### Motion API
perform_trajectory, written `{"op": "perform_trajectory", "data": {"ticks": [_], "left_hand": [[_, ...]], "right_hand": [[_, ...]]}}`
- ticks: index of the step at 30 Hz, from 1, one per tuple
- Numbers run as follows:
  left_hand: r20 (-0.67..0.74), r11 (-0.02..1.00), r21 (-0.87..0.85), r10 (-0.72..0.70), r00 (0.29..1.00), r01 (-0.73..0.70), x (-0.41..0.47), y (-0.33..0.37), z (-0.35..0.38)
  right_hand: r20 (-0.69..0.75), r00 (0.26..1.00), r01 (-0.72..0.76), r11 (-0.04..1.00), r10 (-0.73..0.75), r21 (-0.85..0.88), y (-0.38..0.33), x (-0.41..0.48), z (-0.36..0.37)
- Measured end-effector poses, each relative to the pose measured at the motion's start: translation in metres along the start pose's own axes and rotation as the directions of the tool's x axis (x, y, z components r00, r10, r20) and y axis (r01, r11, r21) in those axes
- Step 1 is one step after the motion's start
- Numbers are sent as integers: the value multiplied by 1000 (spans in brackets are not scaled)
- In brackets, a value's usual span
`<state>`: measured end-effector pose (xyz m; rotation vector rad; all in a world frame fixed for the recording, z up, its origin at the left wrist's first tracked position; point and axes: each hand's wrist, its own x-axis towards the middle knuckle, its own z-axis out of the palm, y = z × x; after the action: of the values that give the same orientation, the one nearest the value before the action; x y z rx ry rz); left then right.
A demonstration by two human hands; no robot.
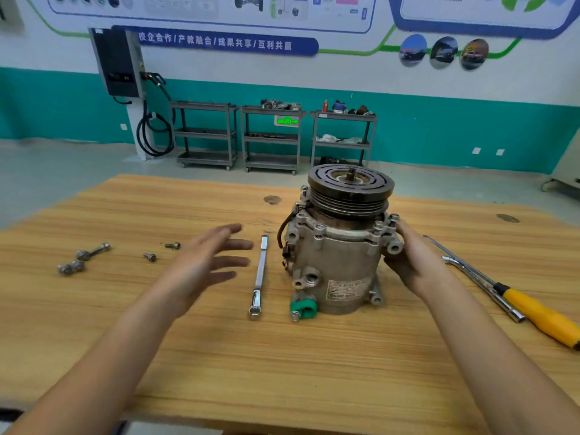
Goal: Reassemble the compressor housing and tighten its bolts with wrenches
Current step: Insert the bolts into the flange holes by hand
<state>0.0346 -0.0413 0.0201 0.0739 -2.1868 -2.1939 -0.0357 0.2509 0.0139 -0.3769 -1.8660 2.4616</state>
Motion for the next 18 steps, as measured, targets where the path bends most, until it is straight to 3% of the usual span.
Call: {"op": "perform_trajectory", "data": {"ticks": [4, 7, 9, 12, 14, 18], "left_hand": [[-312, 997, 77, 23, 950, 2, 8, -10, -71], [-470, 955, 294, 117, 875, 30, 11, -17, -114], [-465, 867, 494, 193, 864, 72, 16, -19, -127], [-335, 563, 810, 215, 918, 164, 34, -23, -126], [-266, 441, 880, 148, 953, 177, 47, -28, -120], [-241, 280, 938, 104, 965, 204, 60, -38, -114]], "right_hand": [[-168, 981, 89, 995, -96, -49, 18, -34, -8], [-213, 970, 117, 993, -117, -17, 39, -58, 0], [-239, 961, 141, 990, -140, -12, 50, -65, 6], [-272, 927, 243, 966, -257, -85, 58, -67, 10], [-282, 900, 310, 943, -332, -121, 59, -68, 9], [-290, 894, 321, 940, -342, -120, 59, -70, 5]]}}
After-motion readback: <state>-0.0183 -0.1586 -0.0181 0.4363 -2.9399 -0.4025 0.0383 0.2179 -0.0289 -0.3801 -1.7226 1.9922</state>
